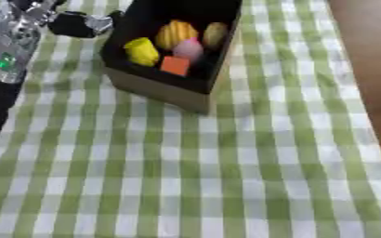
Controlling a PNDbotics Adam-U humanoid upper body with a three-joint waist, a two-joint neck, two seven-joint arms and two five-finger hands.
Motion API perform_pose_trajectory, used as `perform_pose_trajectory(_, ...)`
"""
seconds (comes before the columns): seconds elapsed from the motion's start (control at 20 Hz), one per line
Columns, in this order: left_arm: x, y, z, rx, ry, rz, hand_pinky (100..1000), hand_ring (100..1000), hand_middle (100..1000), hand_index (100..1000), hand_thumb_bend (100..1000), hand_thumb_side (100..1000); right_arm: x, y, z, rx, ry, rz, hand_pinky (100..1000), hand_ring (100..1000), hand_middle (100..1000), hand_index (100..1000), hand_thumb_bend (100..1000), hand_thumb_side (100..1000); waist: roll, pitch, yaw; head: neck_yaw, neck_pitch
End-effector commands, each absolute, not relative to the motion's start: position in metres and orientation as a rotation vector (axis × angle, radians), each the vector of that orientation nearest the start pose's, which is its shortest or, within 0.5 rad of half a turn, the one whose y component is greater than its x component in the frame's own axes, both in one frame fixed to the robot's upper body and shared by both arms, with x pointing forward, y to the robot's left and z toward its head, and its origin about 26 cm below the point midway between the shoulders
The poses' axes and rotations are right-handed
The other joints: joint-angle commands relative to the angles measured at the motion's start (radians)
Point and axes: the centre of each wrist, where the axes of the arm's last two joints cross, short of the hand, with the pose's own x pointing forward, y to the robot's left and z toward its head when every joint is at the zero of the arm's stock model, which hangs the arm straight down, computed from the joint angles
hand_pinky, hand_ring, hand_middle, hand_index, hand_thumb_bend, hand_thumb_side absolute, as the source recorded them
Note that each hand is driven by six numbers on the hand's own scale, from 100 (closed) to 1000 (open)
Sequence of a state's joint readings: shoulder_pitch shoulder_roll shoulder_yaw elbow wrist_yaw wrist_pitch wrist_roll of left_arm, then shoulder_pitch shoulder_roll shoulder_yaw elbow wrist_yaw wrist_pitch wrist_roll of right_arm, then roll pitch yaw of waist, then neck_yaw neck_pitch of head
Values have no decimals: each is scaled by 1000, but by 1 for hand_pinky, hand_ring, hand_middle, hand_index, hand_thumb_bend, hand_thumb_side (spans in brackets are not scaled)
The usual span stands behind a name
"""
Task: Pick up objects on the table and place them in the box.
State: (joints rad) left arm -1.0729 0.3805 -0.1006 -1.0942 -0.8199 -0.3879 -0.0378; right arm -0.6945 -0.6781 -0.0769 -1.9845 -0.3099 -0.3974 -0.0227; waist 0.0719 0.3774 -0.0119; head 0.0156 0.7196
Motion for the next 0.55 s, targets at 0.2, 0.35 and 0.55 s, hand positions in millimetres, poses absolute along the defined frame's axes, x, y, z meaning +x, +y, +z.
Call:
perform_pose_trajectory(0.2,443,239,334,-1191,2972,1339,834,805,785,853,387,602,288,-290,367,68,3108,-642,828,839,593,843,100,550,-8,-38,12,-9,9)
perform_pose_trajectory(0.35,425,246,348,-1125,3047,1104,825,788,774,841,378,593,288,-292,365,76,3111,-637,828,838,594,843,100,550,-15,-44,21,-17,8)
perform_pose_trajectory(0.55,395,267,352,-1139,3096,873,835,803,790,844,366,605,288,-294,363,87,3116,-622,827,837,596,843,100,552,-24,-51,38,-37,2)
